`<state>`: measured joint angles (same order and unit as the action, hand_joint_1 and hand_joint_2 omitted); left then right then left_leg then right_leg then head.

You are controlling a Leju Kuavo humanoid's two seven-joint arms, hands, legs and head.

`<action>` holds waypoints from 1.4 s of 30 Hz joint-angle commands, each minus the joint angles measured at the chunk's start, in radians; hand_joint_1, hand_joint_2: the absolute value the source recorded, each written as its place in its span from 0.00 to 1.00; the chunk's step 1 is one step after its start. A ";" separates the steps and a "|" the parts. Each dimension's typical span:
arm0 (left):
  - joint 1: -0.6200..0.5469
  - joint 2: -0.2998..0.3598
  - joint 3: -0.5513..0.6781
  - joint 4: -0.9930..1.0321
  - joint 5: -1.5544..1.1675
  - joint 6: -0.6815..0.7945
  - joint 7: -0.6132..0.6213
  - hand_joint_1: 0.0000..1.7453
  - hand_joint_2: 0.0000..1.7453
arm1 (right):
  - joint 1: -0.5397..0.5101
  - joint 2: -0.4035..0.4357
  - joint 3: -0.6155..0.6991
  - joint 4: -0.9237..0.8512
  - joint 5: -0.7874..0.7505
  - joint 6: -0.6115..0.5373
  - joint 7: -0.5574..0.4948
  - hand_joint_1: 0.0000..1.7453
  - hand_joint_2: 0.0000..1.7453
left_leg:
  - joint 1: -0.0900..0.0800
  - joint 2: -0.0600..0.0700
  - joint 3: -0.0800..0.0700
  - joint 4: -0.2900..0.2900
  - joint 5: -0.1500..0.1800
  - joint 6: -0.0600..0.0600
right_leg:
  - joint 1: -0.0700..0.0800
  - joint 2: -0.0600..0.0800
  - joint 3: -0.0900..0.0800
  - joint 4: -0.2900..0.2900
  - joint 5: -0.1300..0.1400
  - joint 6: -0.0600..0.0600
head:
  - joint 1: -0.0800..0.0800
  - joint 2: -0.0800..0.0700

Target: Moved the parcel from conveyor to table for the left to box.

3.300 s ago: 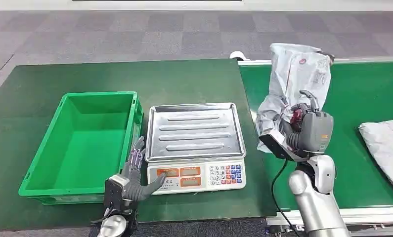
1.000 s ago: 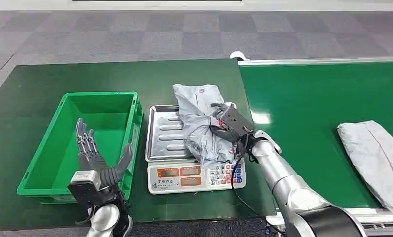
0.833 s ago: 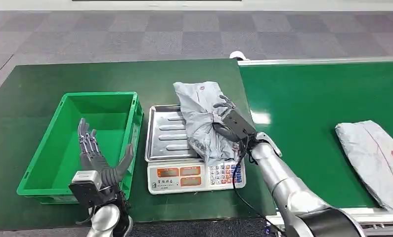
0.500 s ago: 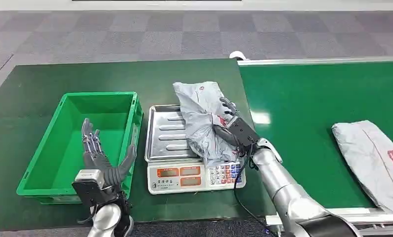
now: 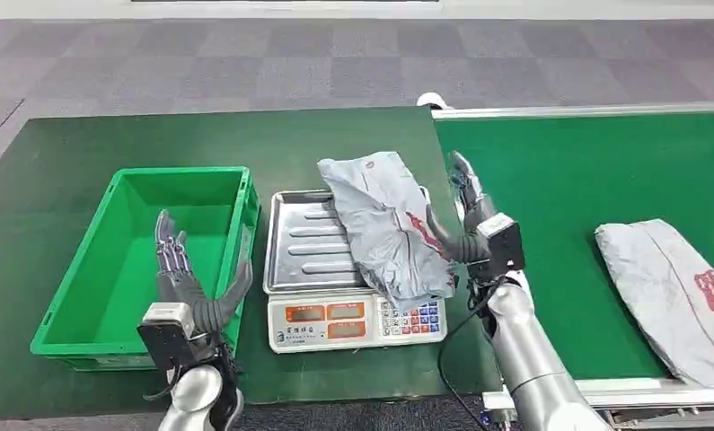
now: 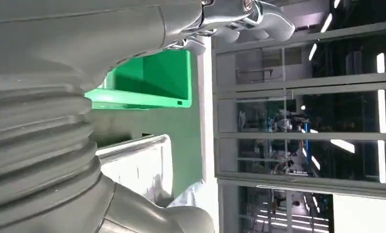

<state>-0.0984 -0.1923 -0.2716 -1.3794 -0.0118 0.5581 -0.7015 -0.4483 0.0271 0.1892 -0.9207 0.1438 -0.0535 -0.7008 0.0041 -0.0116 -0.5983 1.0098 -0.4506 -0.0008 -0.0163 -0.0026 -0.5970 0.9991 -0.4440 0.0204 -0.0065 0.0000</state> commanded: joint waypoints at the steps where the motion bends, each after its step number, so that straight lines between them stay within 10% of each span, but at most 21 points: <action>1: -0.145 0.021 -0.018 0.148 -0.037 0.013 0.003 0.00 1.00 | 0.076 -0.083 0.091 -0.366 0.024 -0.315 0.003 0.00 1.00 | 0.000 -0.003 -0.001 0.000 0.001 0.000 | 0.000 -0.003 0.000 0.000 0.000 -0.001 | 0.000 0.000; 13: -0.160 0.027 -0.030 0.158 -0.052 0.020 0.003 0.00 1.00 | 0.103 -0.098 0.098 -0.432 0.013 -0.383 0.003 0.00 1.00 | 0.000 0.005 0.001 0.000 0.000 0.000 | 0.001 0.004 0.000 0.000 0.000 -0.001 | 0.000 0.000; 24: -0.443 -0.014 -0.068 0.551 -0.089 -0.040 0.003 0.00 1.00 | 0.195 -0.082 -0.097 -0.432 0.093 -0.520 0.003 0.00 1.00 | 0.001 0.000 0.001 -0.001 0.001 0.000 | 0.001 -0.001 0.002 -0.002 0.001 0.000 | 0.000 0.000; 28: -0.572 -0.034 -0.144 0.689 -0.189 -0.185 0.144 0.00 1.00 | 0.233 -0.030 -0.110 -0.349 0.085 -0.493 0.003 0.00 1.00 | 0.001 -0.001 0.002 -0.001 0.001 -0.001 | 0.002 -0.003 0.003 -0.002 0.001 -0.001 | 0.000 0.000; 29: -0.719 -0.086 -0.453 0.910 -0.503 -0.485 0.395 0.00 1.00 | 0.215 -0.007 -0.066 -0.239 0.172 -0.361 0.003 0.00 1.00 | 0.002 -0.001 0.002 -0.002 0.002 -0.001 | 0.002 -0.003 0.004 -0.003 0.001 -0.002 | 0.000 0.000; 42: -0.719 -0.157 -0.798 1.045 -0.606 -0.463 0.844 0.00 1.00 | 0.313 0.065 -0.190 -0.390 0.277 -0.248 0.041 0.00 1.00 | -0.001 0.004 0.011 -0.008 0.000 -0.002 | 0.000 0.003 0.009 -0.007 0.001 -0.004 | 0.000 0.000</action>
<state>-0.7556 -0.3464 -0.7997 -0.5325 -0.5570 0.0687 0.0241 -0.1670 0.0347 0.1045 -1.2993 0.3960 -0.3345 -0.6741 0.0028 -0.0065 -0.5995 1.0103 -0.4515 0.0000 -0.0175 0.0025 -0.5998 0.9991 -0.4421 0.0210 -0.0065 0.0000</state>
